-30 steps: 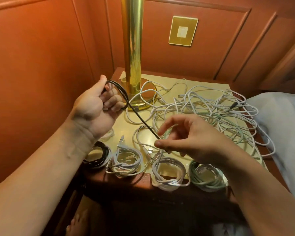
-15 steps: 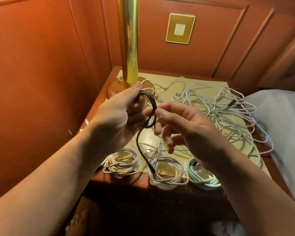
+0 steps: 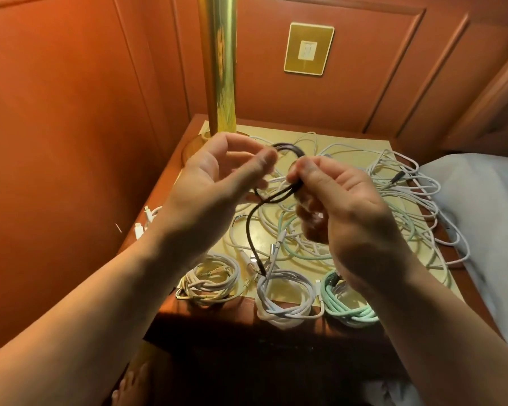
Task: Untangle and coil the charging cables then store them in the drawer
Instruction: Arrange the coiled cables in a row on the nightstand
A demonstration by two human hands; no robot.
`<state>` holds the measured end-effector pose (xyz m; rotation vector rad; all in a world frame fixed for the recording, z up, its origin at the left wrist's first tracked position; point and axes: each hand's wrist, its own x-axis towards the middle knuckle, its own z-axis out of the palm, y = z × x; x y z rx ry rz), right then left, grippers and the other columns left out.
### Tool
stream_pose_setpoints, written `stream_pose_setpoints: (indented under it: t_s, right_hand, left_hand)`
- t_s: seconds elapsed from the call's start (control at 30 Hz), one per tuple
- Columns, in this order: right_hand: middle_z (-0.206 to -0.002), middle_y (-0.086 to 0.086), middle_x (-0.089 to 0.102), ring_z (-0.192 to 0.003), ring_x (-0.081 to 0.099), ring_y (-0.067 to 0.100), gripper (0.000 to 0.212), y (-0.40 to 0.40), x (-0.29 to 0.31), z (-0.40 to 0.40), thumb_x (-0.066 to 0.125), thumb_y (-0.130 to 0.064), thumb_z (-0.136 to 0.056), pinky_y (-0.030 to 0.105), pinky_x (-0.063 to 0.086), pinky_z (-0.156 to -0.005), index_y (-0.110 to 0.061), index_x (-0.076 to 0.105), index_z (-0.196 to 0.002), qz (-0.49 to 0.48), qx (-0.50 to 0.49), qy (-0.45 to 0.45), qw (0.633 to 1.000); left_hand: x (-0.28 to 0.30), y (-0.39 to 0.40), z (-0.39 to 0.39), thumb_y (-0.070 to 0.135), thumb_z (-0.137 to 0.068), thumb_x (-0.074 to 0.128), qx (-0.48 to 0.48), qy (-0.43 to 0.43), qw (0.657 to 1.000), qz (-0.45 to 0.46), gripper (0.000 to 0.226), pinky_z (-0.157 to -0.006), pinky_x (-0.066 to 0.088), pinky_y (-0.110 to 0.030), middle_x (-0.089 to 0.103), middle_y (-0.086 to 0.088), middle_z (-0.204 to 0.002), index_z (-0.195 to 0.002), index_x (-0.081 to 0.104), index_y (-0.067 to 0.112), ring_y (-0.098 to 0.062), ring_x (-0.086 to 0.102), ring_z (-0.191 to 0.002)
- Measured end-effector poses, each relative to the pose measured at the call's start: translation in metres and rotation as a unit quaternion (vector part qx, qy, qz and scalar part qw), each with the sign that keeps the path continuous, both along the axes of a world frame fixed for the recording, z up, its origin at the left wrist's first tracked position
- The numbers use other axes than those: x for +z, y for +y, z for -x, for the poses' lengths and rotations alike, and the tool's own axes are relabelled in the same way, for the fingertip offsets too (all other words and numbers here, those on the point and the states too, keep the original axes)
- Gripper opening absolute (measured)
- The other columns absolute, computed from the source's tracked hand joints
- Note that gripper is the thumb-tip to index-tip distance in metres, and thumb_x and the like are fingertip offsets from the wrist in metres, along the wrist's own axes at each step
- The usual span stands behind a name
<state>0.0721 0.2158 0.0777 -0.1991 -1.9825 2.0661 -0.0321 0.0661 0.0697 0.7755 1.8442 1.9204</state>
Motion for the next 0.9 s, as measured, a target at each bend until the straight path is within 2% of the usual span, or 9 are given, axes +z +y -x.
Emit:
stream_pose_setpoints:
  t_s: [0.07,0.23,0.33,0.43,0.5,0.67,0.8,0.87,0.9]
  right_hand:
    - [-0.064,-0.005,0.042,-0.059,0.029,0.014,0.031,0.006,0.002,0.0,0.041,-0.022,-0.111,0.04,0.014,-0.056,-0.015,0.061,-0.088,0.039,-0.028,0.013,0.999]
    - [-0.062,-0.007,0.037,-0.063,0.019,0.016,0.019,0.012,0.008,0.001,0.051,-0.031,-0.099,0.033,0.01,-0.055,-0.019,0.06,-0.087,0.181,-0.019,0.026,0.983]
    - [-0.062,-0.007,0.036,-0.062,0.018,0.013,0.019,0.009,0.011,-0.001,0.051,-0.035,-0.093,0.03,0.011,-0.054,-0.018,0.058,-0.087,0.246,0.013,0.005,0.969]
    - [-0.062,-0.007,0.035,-0.067,0.014,0.015,0.021,0.005,0.01,-0.002,0.05,-0.035,-0.094,0.03,0.011,-0.055,-0.019,0.059,-0.084,0.26,0.029,-0.016,0.965]
    - [-0.062,-0.007,0.036,-0.06,0.02,0.012,0.023,0.003,0.008,-0.001,0.048,-0.035,-0.097,0.028,0.012,-0.053,-0.019,0.059,-0.084,0.252,0.031,-0.024,0.967]
    - [-0.06,-0.006,0.036,-0.054,0.028,0.01,0.03,0.004,0.004,0.002,0.042,-0.029,-0.109,0.03,0.011,-0.052,-0.019,0.058,-0.085,0.176,0.017,-0.046,0.983]
    - [-0.062,-0.003,0.037,-0.053,0.028,0.011,0.03,0.003,0.001,0.002,0.042,-0.024,-0.111,0.02,0.023,-0.042,-0.015,0.058,-0.088,0.09,0.005,-0.05,0.995]
    - [-0.061,-0.002,0.037,-0.053,0.027,0.013,0.03,0.002,0.0,0.003,0.042,-0.023,-0.111,0.02,0.022,-0.042,-0.013,0.059,-0.088,0.062,-0.001,-0.051,0.997]
    - [-0.06,-0.002,0.036,-0.053,0.026,0.013,0.031,0.002,-0.001,0.003,0.042,-0.023,-0.111,0.02,0.022,-0.042,-0.013,0.059,-0.088,0.051,-0.004,-0.053,0.997]
  left_hand:
    - [0.0,-0.004,-0.001,0.044,-0.078,0.084,0.042,0.065,0.996,0.053,0.047,-0.084,0.061,-0.029,0.07,0.006,-0.11,-0.115,0.061,0.027,-0.01,0.07,-0.101]
    - [0.005,-0.009,-0.011,0.03,-0.073,0.09,0.085,0.147,0.983,0.065,0.022,-0.053,0.05,-0.02,0.074,0.007,-0.08,-0.083,0.076,0.018,-0.01,0.063,-0.065]
    - [0.007,-0.01,-0.013,0.027,-0.071,0.091,0.096,0.14,0.984,0.052,0.02,-0.055,0.051,-0.016,0.076,0.005,-0.074,-0.081,0.078,0.014,-0.009,0.07,-0.063]
    - [0.007,-0.007,-0.014,0.02,-0.067,0.091,0.104,0.063,0.992,0.032,0.021,-0.061,0.06,-0.025,0.077,-0.002,-0.075,-0.082,0.08,0.009,-0.018,0.076,-0.07]
    - [0.005,-0.005,-0.013,0.013,-0.066,0.087,0.1,-0.02,0.995,0.007,0.022,-0.068,0.063,-0.031,0.078,-0.009,-0.078,-0.085,0.079,0.005,-0.024,0.077,-0.075]
    - [0.007,-0.004,-0.009,-0.002,-0.07,0.075,0.036,-0.176,0.984,-0.011,0.021,-0.084,0.063,-0.036,0.078,-0.015,-0.094,-0.091,0.075,-0.004,-0.027,0.077,-0.091]
    - [0.011,-0.006,-0.008,0.004,-0.067,0.064,0.017,-0.324,0.944,-0.057,0.051,-0.097,0.058,-0.049,0.076,-0.019,-0.109,-0.118,0.065,-0.005,-0.031,0.075,-0.102]
    - [0.012,-0.007,-0.008,0.006,-0.068,0.067,0.006,-0.335,0.94,-0.062,0.052,-0.102,0.053,-0.055,0.076,-0.017,-0.111,-0.119,0.068,0.0,-0.031,0.074,-0.107]
    - [0.011,-0.008,-0.009,0.008,-0.068,0.072,-0.003,-0.319,0.947,-0.05,0.038,-0.103,0.052,-0.056,0.077,-0.014,-0.108,-0.106,0.074,0.006,-0.029,0.074,-0.106]
